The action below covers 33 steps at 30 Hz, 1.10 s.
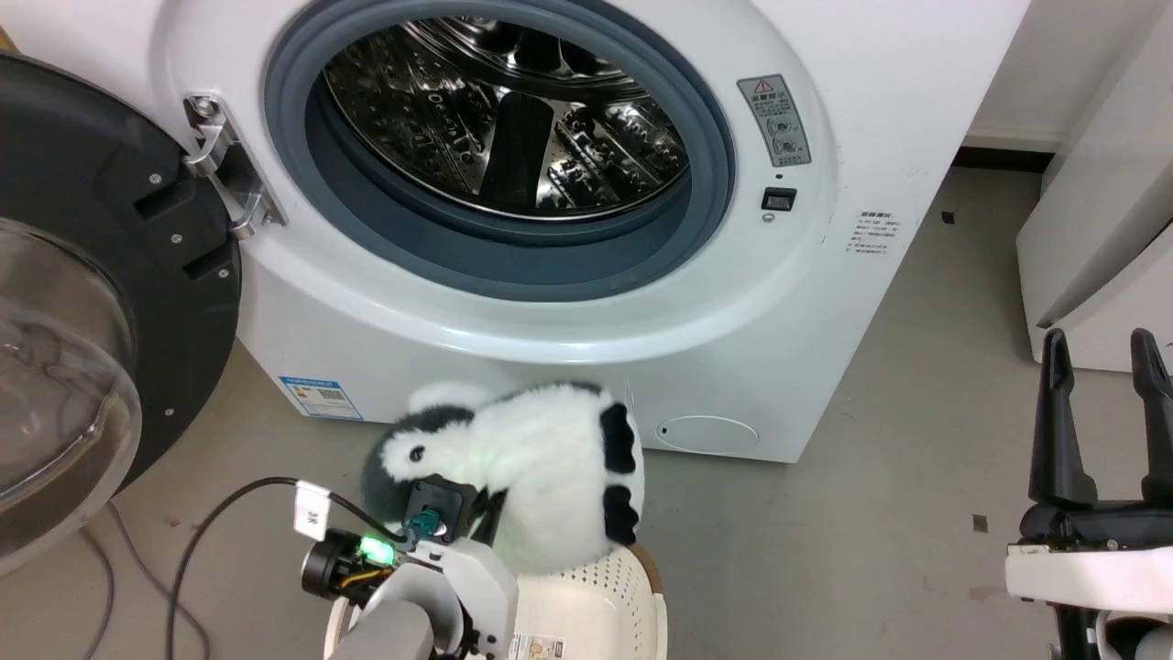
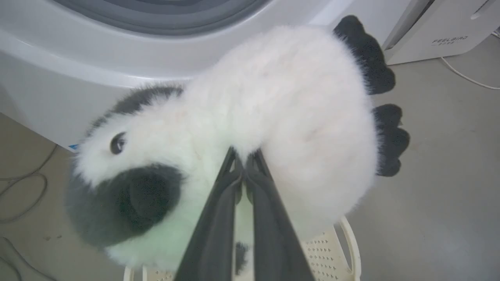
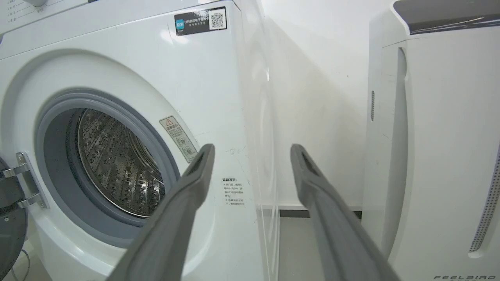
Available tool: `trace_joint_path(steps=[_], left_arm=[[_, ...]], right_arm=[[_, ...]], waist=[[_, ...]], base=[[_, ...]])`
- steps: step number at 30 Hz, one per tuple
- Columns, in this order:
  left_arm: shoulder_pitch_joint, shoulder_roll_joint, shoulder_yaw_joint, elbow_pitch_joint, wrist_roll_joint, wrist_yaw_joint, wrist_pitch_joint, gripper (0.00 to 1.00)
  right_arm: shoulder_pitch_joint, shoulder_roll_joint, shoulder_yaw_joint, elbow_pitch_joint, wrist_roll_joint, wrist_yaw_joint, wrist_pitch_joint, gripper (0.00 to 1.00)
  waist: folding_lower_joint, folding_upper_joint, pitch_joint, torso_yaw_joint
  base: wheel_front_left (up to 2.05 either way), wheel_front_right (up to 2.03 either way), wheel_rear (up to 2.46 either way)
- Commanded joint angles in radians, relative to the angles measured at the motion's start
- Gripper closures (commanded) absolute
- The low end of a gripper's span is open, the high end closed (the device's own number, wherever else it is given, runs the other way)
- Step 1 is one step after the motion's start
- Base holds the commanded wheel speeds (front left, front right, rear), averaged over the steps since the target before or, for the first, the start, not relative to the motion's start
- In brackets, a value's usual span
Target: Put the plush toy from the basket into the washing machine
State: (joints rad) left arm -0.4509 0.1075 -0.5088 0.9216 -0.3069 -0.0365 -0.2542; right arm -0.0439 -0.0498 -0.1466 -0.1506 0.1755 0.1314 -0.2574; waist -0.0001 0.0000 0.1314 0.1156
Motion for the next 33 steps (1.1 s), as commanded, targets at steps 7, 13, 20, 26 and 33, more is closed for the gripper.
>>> trace_joint_path(steps=[7, 13, 20, 26, 33], left_arm=[[0.035, 0.028, 0.062, -0.174, 0.027, 0.057, -0.007, 1.0], [0.019, 0.042, 0.109, -0.284, 0.058, 0.092, -0.008, 1.0], [-0.023, 0.048, 0.177, -0.396, 0.091, 0.122, -0.008, 1.0], [-0.065, 0.047, 0.226, -0.443, 0.108, 0.131, -0.008, 1.0], [-0.162, 0.052, 0.285, -0.444, 0.127, 0.125, -0.008, 1.0]], right_arm=[[0.015, 0.0, -0.006, -0.003, -0.009, -0.001, -0.004, 0.0], [-0.007, 0.0, -0.007, -0.009, -0.008, -0.001, -0.004, 0.0], [-0.033, 0.0, -0.012, -0.012, -0.003, -0.001, -0.004, 0.0], [-0.051, 0.0, -0.007, -0.013, 0.001, -0.001, -0.004, 0.0], [-0.086, 0.0, -0.001, -0.019, 0.006, -0.001, -0.004, 0.0]], waist=[[0.0001, 0.0, -0.003, -0.006], [0.0001, 0.0, 0.027, -0.022], [0.0001, 0.0, 0.069, -0.045], [0.0001, 0.0, 0.096, -0.066], [0.0001, 0.0, 0.157, -0.101]], base=[[0.0, 0.0, 0.0], [0.0, 0.0, 0.0], [0.0, 0.0, 0.0], [0.0, 0.0, 0.0], [0.0, 0.0, 0.0]])
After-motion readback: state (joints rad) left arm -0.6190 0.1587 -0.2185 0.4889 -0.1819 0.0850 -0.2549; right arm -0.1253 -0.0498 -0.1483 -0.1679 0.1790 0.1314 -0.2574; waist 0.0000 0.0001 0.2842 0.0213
